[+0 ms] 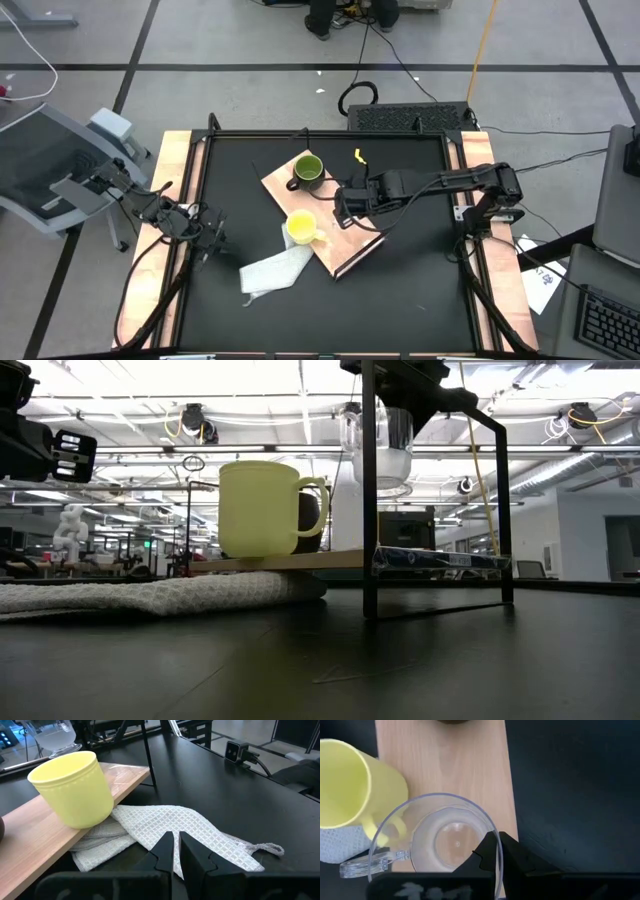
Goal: Stack small to large cups/mugs on shelf
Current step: Put the transparent mug on the shelf
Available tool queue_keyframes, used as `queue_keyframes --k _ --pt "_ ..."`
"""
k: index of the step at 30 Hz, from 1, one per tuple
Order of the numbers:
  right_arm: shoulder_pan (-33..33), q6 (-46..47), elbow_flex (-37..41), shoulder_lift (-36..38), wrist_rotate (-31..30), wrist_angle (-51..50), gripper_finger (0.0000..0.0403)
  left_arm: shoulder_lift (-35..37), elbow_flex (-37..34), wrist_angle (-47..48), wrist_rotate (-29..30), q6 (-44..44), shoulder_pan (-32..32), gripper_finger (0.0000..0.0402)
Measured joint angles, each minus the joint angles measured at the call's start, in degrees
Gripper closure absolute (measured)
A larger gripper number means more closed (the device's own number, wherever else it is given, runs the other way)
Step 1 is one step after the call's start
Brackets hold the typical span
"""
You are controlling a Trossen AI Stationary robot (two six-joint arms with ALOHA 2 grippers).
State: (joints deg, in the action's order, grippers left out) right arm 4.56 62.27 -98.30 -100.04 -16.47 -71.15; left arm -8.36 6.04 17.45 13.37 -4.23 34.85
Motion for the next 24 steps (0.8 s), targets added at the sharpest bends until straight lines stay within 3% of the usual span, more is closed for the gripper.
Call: queue_keyframes --k 11,24 --pt "0.66 1.67 0.26 -1.15 1.31 0.02 0.0403 0.00 0.00 0.04 -0.02 0.04 0.00 0.0371" --pt "2.69 5.68 10.41 -1.26 1.88 8.33 0.0403 0.00 0.00 0.05 -0.30 0.04 0.02 0.0371"
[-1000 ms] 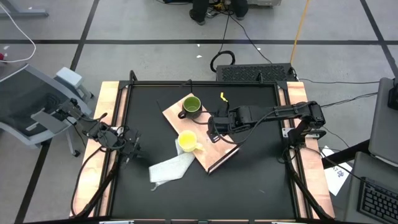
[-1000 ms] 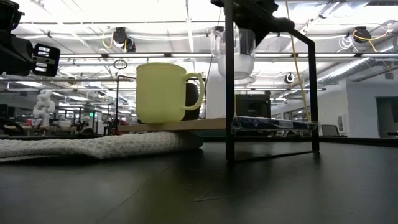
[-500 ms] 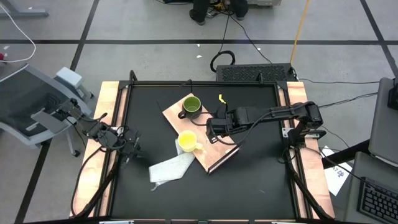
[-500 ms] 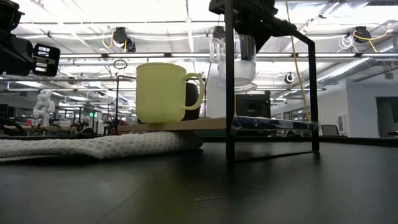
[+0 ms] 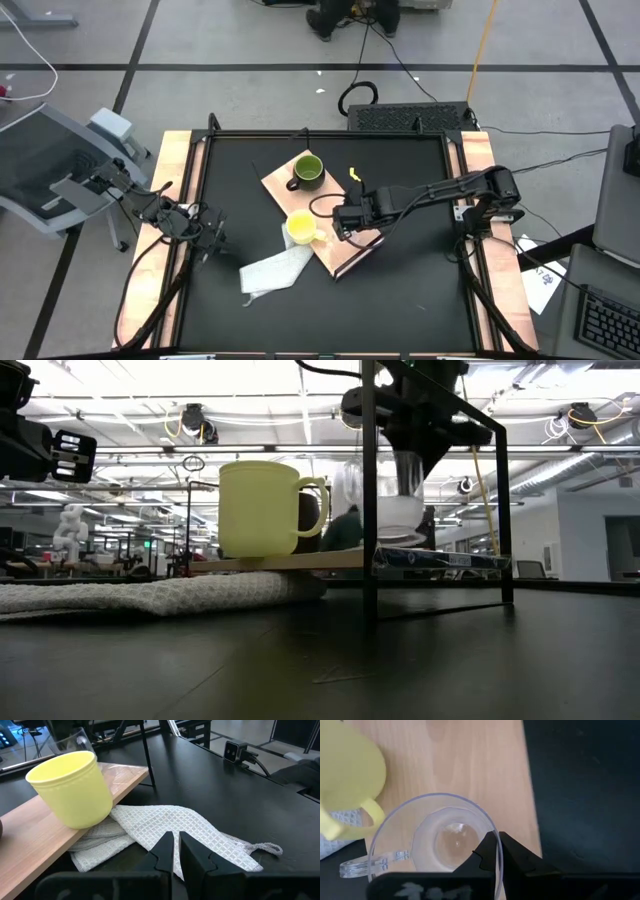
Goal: Stack small to large cups/mugs on shelf
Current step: Put the transparent mug on the shelf
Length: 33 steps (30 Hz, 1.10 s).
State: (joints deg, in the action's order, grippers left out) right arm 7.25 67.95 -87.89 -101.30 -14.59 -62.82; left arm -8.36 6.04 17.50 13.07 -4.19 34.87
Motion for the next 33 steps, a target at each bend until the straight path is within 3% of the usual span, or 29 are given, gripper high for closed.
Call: queue_keyframes --k 33 --pt "2.64 -1.56 2.13 0.03 2.57 2.60 0.0403 0.00 0.00 -0.01 -0.05 0.17 0.00 0.0371"
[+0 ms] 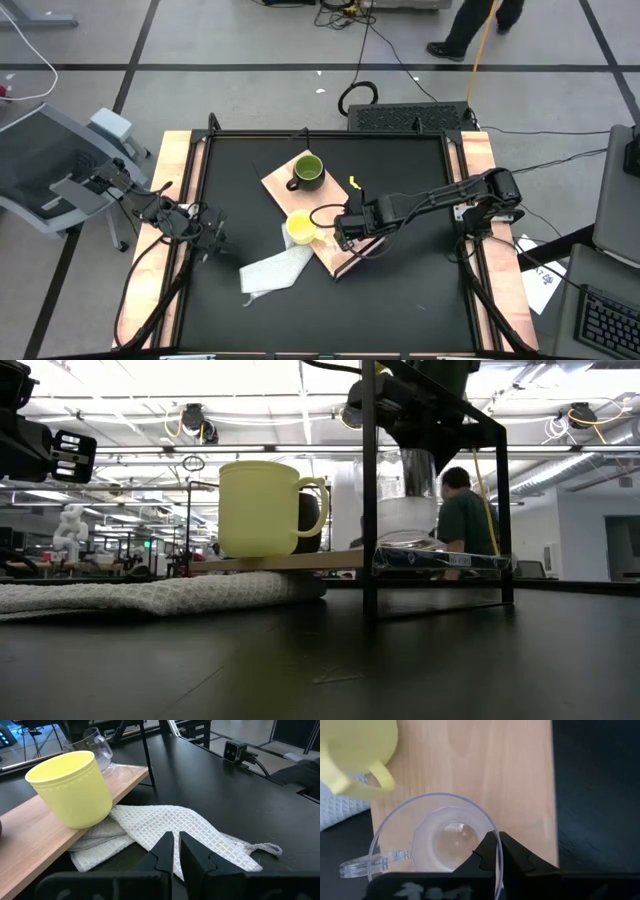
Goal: Stack small to large cups/mugs on shelf
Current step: Put the transparent mug on the shelf
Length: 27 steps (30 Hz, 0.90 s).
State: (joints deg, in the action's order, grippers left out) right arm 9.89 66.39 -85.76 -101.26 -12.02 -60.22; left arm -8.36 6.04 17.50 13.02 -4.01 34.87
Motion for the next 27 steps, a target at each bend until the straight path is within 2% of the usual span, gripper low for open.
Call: queue_keyframes --k 8,17,27 --pt "-0.01 0.42 4.94 0.40 -0.87 8.25 0.0403 0.02 0.00 0.00 -0.01 0.00 -0.02 0.0371" --pt "0.00 -1.78 5.13 0.24 -0.88 8.87 0.0403 0.00 0.00 0.00 -0.02 -0.02 0.00 0.0371" --pt "1.14 -4.88 5.19 0.06 -4.79 6.94 0.0403 0.00 0.00 0.02 -0.02 -0.02 0.00 0.0371"
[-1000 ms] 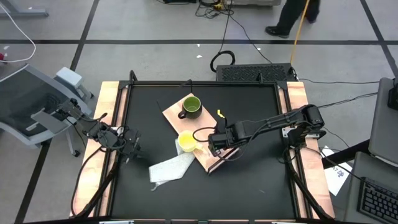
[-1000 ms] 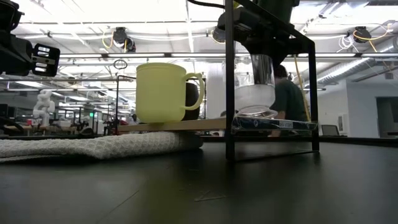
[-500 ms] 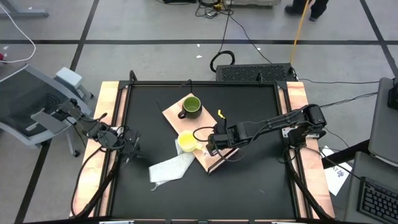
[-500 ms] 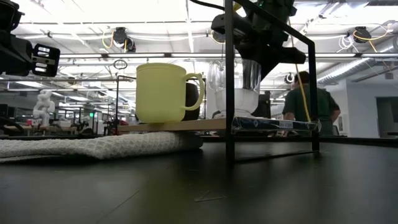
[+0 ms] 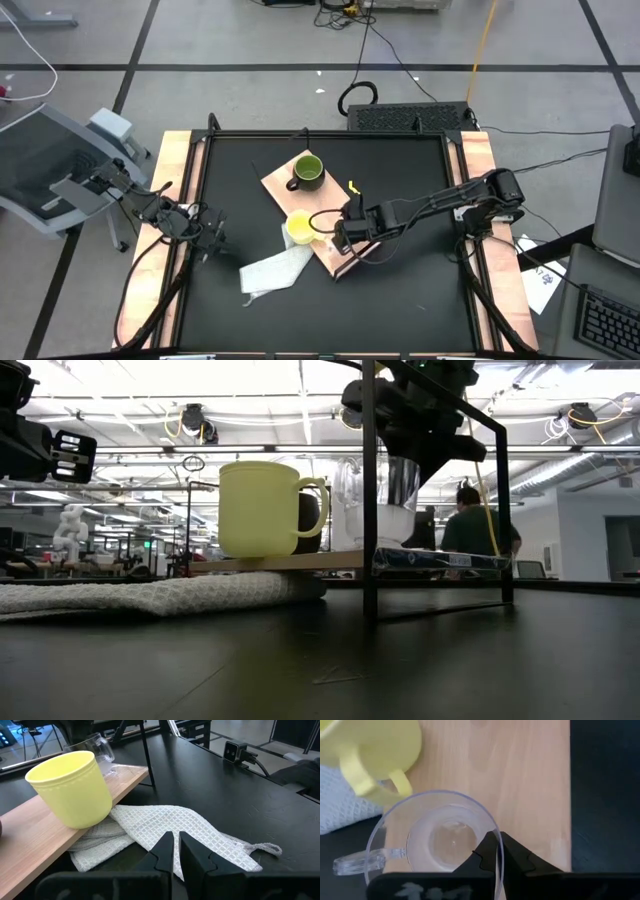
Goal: Stack small to large cups/mugs on shelf
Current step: Put the transparent mug on the shelf
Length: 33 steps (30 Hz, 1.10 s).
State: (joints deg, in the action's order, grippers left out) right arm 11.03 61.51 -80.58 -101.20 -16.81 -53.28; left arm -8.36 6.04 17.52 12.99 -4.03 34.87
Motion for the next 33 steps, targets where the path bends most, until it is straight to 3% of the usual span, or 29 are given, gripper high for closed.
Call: queue_keyframes --k 7,20,33 --pt "0.28 0.34 0.07 -0.01 -2.87 -3.31 0.0403 0.00 0.00 0.02 0.00 0.00 -0.02 0.0371" --pt "0.28 -0.59 0.07 -0.06 -1.12 -6.03 0.0403 0.00 0.00 0.02 0.04 -0.02 -0.02 0.0371" --pt "0.33 -0.93 0.11 -0.01 -0.71 -2.10 0.0389 0.00 0.00 0.01 0.09 -0.03 -0.02 0.0371"
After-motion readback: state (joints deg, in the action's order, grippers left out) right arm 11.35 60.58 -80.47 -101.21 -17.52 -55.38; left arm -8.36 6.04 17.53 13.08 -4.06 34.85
